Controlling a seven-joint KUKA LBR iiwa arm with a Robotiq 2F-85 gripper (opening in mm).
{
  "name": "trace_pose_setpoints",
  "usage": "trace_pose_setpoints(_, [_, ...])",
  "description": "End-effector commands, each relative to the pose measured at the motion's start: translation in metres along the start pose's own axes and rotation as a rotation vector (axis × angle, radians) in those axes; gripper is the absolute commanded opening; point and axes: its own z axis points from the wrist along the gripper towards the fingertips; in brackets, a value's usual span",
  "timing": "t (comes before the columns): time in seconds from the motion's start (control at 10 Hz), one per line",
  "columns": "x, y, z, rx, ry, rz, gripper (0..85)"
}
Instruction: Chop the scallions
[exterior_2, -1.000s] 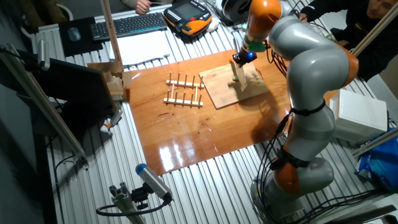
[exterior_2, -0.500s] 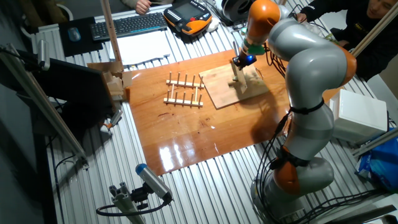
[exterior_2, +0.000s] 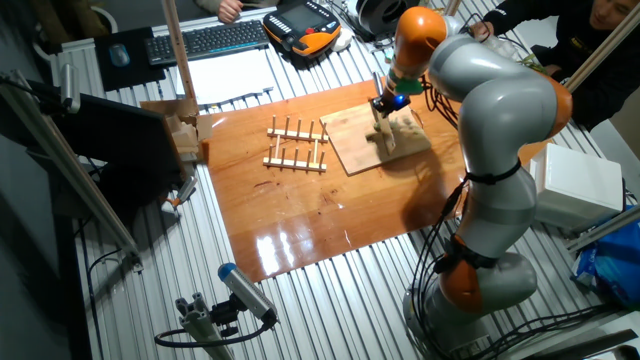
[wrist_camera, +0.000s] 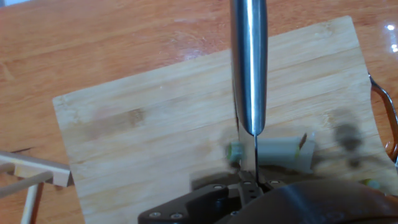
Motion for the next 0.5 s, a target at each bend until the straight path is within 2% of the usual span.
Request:
trace_pose_setpoints(0.0, [-0.0004,-0.0012,0.0007,0.001,0.0,-0.002,0.0])
trace_pose_setpoints(0.4, [-0.0018,-0.0029,0.0091,-0.001,-0.001,0.0,0.0])
